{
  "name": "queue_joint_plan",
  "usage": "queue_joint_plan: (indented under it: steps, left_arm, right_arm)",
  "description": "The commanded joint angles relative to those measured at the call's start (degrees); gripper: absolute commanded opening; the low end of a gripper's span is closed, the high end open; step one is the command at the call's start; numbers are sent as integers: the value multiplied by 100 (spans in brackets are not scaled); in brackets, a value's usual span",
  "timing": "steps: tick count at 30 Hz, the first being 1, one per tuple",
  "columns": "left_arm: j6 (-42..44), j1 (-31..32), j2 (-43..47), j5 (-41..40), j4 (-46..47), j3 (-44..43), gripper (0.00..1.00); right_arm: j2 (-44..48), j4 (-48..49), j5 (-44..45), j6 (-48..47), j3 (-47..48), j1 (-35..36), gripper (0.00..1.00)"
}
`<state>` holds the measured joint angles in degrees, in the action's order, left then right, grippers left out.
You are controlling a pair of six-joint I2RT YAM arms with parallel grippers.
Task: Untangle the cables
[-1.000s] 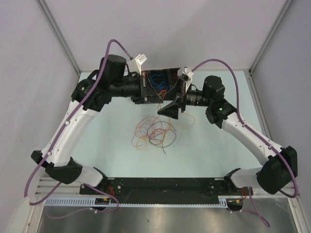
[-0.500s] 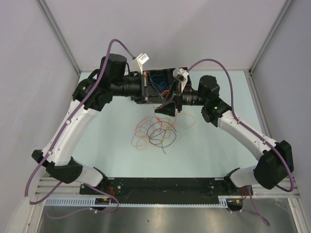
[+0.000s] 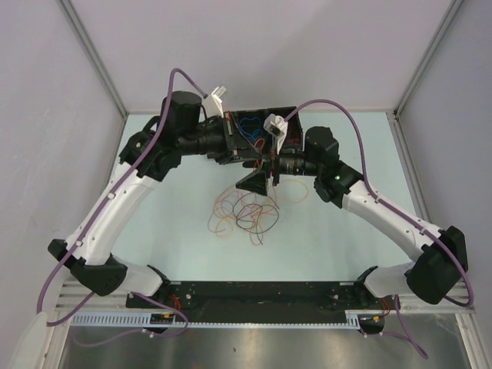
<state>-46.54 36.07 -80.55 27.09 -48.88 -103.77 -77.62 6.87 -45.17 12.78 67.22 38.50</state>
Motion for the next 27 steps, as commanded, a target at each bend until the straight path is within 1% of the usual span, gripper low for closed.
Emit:
queue_joint_plan:
  steps: [1,6,8,12,15,19,20,21,22,24,27]
  left_arm:
    - [-706,-48,426,-555,871,550,0]
    - [-918,-74,602,-811,1205,875,0]
    - [-935,-83,611,-828,1232,893,0]
    - [-892,-83,585,-741,1232,797,0]
    - [-760,-92,462,-548,1057,552,0]
    - [-445,-101,322,-196,750,226,0]
    - [-356,-101,251,-100,636,121,0]
    - [-277,-101,190,-12,513,-141,0]
    - [-102,-101,67,93,224,-266,0]
    - [48,-109,-30,234,11,-520,0]
    - [172,-127,-75,358,-157,-496,0]
  right_arm:
    - [406,-134,877,-38,195,105,92]
    - [406,-55,1063,6,90,298,93]
    - [362,-37,1063,-12,81,360,91]
    - [283,16,914,-73,81,369,89]
    - [266,16,721,-249,81,334,89]
    - [230,182,-96,-232,81,36,89]
    - [213,331,-298,-84,81,-174,89]
    - [204,410,-709,-4,81,-281,89]
    - [195,481,-904,75,81,-395,89]
    - [204,622,-1325,198,81,-623,89]
    - [221,605,-1521,155,89,-738,89]
